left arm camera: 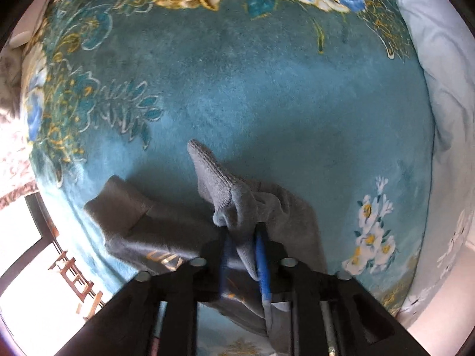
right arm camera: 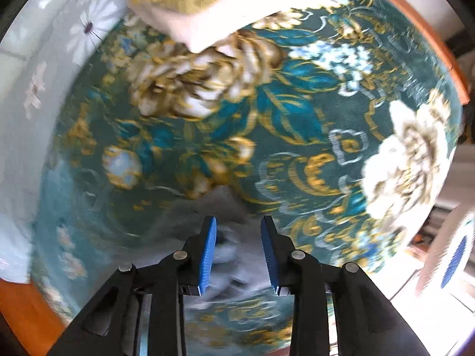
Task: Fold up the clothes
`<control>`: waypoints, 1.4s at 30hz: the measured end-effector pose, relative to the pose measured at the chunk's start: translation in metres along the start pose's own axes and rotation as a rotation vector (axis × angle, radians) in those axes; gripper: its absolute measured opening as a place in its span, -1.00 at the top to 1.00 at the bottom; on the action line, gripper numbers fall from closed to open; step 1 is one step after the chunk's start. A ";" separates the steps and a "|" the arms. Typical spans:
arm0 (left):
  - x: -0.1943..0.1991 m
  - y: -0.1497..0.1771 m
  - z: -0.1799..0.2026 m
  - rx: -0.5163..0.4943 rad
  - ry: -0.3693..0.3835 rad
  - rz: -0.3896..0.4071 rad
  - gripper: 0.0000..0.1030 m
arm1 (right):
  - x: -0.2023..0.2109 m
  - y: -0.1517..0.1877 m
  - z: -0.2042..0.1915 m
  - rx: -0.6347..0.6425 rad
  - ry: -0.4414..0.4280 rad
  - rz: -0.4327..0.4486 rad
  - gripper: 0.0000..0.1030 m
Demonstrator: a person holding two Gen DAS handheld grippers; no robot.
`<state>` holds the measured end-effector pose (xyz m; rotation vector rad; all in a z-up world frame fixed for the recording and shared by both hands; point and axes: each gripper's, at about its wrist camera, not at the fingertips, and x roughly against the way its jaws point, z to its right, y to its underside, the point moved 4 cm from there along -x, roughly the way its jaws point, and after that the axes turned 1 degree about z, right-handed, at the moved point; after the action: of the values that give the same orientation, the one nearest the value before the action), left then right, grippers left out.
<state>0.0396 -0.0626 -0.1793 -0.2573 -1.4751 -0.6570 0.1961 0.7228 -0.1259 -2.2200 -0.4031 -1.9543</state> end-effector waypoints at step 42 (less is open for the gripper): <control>-0.009 -0.045 0.114 -0.136 0.185 0.083 0.66 | 0.007 -0.063 -0.145 -0.099 -0.350 0.032 0.72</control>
<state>-0.0798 -0.0343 -0.1862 -0.3518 -1.2388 -0.6958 0.0401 0.7411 -0.1033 -2.6210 -0.3156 -1.5999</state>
